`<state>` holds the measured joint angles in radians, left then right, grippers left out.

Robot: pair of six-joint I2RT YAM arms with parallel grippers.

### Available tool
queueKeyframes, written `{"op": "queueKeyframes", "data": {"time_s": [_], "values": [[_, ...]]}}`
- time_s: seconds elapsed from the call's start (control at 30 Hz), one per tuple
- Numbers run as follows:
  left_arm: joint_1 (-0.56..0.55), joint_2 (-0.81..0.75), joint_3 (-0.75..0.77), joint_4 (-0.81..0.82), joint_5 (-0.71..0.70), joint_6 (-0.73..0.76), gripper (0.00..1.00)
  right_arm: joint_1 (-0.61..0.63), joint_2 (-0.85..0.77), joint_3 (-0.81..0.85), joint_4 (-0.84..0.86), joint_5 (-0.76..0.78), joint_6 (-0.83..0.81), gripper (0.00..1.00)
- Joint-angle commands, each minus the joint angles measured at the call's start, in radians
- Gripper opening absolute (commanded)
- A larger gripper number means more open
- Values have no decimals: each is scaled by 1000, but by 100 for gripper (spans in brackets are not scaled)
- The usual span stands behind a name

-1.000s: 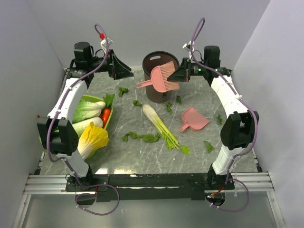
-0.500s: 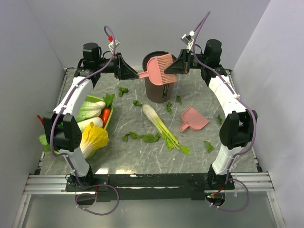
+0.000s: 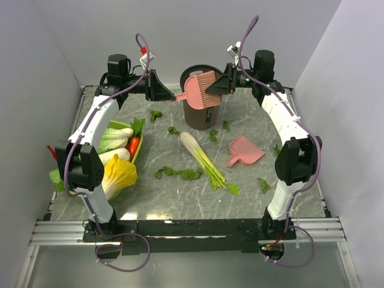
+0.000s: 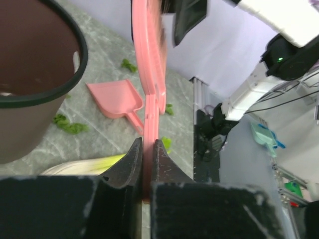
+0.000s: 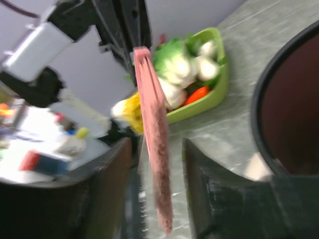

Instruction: Sweep away the paper scraps from the table

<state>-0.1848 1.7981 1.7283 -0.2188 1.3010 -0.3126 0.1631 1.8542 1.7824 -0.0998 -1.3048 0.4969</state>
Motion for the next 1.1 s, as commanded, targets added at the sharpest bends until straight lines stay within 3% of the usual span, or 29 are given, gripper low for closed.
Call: {"op": "queueKeyframes", "data": {"time_s": [0.0,0.03,0.17,0.23,0.27,0.37,0.47,0.73,0.93,1.07], "values": [[-2,4,131,-297,-29,254,1,-4,-32,155,-310,127,-397,65],[-2,16,155,-379,-43,396,1,-8,-36,172,-355,157,-455,72],[-11,56,310,-730,-170,734,1,-5,-125,152,-475,199,-819,99],[-21,63,339,-882,-228,899,1,18,-157,132,-555,235,-950,99],[-33,61,349,-918,-255,946,1,30,-179,121,-595,284,-1091,100],[-65,31,318,-979,-360,1070,1,85,-203,94,-705,363,-1317,98],[-100,-9,272,-982,-430,1133,1,139,-213,66,-753,421,-1437,95],[-143,-58,241,-920,-437,1107,1,234,-167,54,-755,458,-1491,89],[-143,-89,211,-858,-430,1078,1,242,-86,120,-778,423,-1434,77],[-143,-95,205,-847,-425,1080,1,242,-27,190,-836,397,-1431,64]]}}
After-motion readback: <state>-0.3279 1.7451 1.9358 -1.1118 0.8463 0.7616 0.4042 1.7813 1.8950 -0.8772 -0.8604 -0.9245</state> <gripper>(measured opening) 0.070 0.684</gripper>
